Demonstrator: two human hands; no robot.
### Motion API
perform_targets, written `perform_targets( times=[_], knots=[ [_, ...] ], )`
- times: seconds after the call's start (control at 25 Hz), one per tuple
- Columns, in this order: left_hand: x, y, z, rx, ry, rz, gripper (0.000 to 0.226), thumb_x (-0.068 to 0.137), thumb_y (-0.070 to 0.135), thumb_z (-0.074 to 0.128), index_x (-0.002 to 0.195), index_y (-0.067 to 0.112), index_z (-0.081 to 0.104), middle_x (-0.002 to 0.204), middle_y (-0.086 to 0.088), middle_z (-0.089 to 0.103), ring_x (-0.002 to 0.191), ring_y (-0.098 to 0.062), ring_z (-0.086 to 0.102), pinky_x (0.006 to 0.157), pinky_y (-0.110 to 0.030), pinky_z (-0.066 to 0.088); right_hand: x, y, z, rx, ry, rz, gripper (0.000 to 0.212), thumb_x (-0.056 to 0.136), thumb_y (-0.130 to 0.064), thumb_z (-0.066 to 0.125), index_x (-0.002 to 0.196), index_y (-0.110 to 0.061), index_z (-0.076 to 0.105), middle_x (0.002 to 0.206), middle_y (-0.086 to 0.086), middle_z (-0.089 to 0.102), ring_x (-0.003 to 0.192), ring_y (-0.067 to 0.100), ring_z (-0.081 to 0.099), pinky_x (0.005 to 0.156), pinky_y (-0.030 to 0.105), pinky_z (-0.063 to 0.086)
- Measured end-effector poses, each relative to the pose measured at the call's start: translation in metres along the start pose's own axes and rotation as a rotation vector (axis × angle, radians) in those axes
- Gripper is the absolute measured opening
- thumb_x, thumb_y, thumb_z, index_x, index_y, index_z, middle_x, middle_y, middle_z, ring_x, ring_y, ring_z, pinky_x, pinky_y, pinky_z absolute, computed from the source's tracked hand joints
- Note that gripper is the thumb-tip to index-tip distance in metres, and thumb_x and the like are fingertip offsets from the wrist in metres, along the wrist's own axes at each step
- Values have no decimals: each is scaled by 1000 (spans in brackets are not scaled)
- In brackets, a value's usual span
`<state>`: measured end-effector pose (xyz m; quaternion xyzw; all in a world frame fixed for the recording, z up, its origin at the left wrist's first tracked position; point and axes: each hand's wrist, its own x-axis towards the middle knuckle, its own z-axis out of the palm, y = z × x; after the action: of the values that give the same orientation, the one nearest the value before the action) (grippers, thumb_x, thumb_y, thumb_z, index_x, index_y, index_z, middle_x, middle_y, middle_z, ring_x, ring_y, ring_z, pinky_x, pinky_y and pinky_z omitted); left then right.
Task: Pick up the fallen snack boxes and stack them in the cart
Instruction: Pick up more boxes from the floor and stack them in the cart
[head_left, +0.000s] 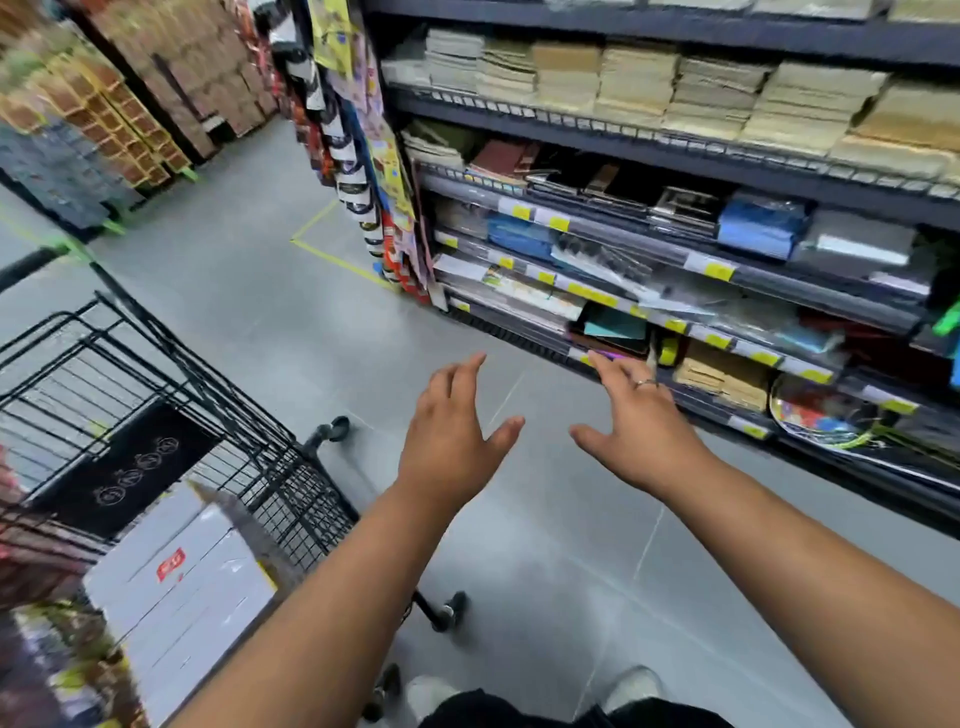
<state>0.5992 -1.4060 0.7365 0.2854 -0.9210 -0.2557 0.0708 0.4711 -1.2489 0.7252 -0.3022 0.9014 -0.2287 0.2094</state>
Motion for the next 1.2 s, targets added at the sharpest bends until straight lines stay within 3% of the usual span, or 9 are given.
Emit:
perform_targets(
  times=[0.24,0.68,0.76,0.96,1.2],
  knots=[
    [34,125,59,-4,-156,200,79,88,48,63,152,28,21,147,1,33,134,-20,35,104,-32,35,-29,114,-72,107,160,216,88,85,-44,66,153,-36,11,156,1,16,140,29,23,109,38,34],
    [110,290,146,27,-496,762,78,87,49,63,150,29,23,146,2,34,132,-20,37,109,-37,36,-80,219,-148,276,536,661,87,85,-38,68,153,-34,15,152,3,19,135,28,31,104,35,36],
    [110,323,162,34,-561,883,78,86,48,65,150,28,25,146,1,34,133,-19,37,110,-32,33,-103,233,-159,299,634,759,86,84,-37,69,152,-33,17,149,4,23,134,28,32,103,35,36],
    [69,412,214,36,-725,1145,80,83,45,68,149,26,28,146,-2,35,134,-21,37,110,-29,28,-185,268,-163,328,813,990,87,82,-40,70,152,-32,18,149,6,25,134,28,34,106,35,36],
    [-60,524,272,15,-878,1387,82,83,45,69,150,24,26,146,-4,35,134,-22,37,110,-29,26,-319,324,-159,394,995,1232,85,84,-42,68,152,-31,19,152,4,22,137,27,31,105,33,34]
  ],
)
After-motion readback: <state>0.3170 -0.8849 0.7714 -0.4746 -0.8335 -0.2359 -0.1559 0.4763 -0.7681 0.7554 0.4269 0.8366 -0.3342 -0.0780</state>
